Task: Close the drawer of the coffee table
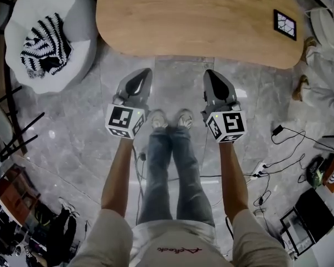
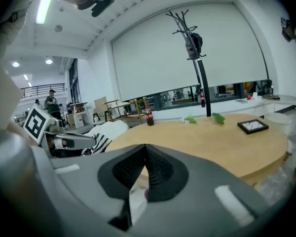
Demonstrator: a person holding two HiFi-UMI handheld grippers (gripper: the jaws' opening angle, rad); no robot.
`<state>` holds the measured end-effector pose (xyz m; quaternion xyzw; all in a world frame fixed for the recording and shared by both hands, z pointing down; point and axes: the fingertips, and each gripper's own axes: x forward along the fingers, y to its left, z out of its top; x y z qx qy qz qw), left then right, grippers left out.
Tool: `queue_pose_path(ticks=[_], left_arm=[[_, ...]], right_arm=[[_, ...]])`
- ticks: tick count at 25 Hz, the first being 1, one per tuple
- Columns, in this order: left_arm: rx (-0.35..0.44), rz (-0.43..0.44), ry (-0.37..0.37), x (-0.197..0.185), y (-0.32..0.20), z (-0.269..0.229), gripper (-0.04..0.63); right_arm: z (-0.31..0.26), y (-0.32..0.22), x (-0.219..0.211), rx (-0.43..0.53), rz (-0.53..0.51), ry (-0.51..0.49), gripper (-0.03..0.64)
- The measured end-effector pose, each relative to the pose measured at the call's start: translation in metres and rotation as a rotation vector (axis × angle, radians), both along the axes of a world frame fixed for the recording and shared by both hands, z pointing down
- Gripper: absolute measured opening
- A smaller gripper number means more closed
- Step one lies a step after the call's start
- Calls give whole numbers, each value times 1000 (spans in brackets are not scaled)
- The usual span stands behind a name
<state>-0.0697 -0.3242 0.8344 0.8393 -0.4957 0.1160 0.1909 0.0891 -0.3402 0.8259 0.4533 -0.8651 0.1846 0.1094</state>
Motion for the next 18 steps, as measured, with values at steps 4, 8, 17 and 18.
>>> queue_pose_path(ticks=[4,8,17,18], left_arm=[[28,-1,-9,7,10,-66,-2],[57,-4,-17,18,31,-132,-2],[143,-14,-11,34,60,-285,-2],[155,-10,-13,36,62,-299,-2]], right_arm=[[-74,6,0,73,-10,19,6],[-144,24,6,99,0,-1,5],[-288,59,36,138,51,-34,6],[-302,62,41,143,59,-36,6]])
